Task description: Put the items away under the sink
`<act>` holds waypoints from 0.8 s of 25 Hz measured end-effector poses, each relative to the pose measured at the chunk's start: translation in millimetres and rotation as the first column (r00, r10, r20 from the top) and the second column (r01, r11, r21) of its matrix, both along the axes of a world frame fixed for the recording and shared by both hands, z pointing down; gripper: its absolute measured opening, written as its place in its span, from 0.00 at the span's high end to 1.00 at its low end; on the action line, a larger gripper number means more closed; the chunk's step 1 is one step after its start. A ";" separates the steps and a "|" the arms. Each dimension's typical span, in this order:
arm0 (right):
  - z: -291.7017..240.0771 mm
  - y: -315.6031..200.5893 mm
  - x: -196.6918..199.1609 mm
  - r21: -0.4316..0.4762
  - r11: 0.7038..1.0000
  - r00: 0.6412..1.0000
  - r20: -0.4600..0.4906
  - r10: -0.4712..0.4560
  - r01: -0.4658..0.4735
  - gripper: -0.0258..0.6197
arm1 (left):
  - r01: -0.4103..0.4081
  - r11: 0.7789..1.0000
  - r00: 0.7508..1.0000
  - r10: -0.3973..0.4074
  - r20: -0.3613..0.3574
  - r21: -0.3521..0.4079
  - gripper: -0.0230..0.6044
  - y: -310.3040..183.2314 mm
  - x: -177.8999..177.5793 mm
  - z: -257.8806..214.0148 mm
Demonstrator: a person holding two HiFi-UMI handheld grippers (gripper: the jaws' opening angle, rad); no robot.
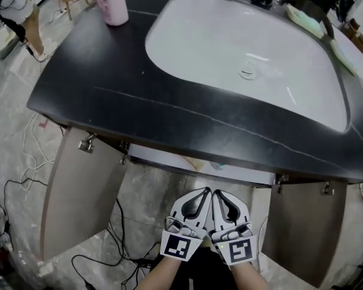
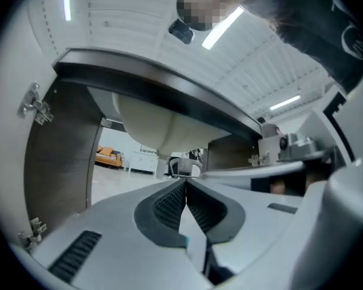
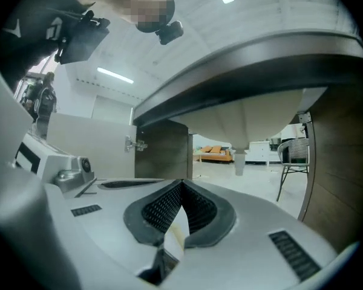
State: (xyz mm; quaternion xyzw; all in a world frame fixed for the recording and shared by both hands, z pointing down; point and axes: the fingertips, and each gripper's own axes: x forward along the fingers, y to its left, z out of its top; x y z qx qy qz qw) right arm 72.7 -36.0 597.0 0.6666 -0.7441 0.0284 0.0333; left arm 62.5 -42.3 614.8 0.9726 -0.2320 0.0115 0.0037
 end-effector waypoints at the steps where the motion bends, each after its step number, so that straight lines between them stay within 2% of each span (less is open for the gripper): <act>1: -14.0 1.1 -5.7 -0.003 1.000 1.000 0.010 -0.009 0.009 0.91 | 0.012 1.000 1.000 -0.012 0.018 -0.015 0.95 0.0 -5.8 -13.0; 4: -64.1 3.5 -15.4 -0.003 0.999 0.999 0.030 -0.032 0.032 0.91 | 0.031 0.999 0.999 -0.030 0.036 -0.033 0.95 0.0 -15.7 -64.6; 9: -152.9 6.7 -16.7 0.020 0.998 0.998 0.027 -0.062 0.061 0.91 | 0.000 1.000 0.999 0.000 0.042 -0.006 0.95 10.2 -16.6 -154.9; 13: -207.2 16.3 -21.7 0.013 0.997 0.997 0.019 -0.073 0.073 0.91 | -0.013 1.000 0.998 0.014 0.062 -0.002 0.95 21.2 -21.9 -208.6; 17: -254.2 26.8 -26.1 0.000 0.999 0.997 0.063 -0.036 0.036 0.91 | -0.026 1.000 0.997 0.026 0.066 0.014 0.95 31.8 -30.0 -261.2; 20: -287.2 32.3 -38.5 0.012 0.998 0.997 0.057 -0.059 0.058 0.91 | -0.035 0.999 0.997 0.033 0.074 0.028 0.95 37.7 -41.0 -293.6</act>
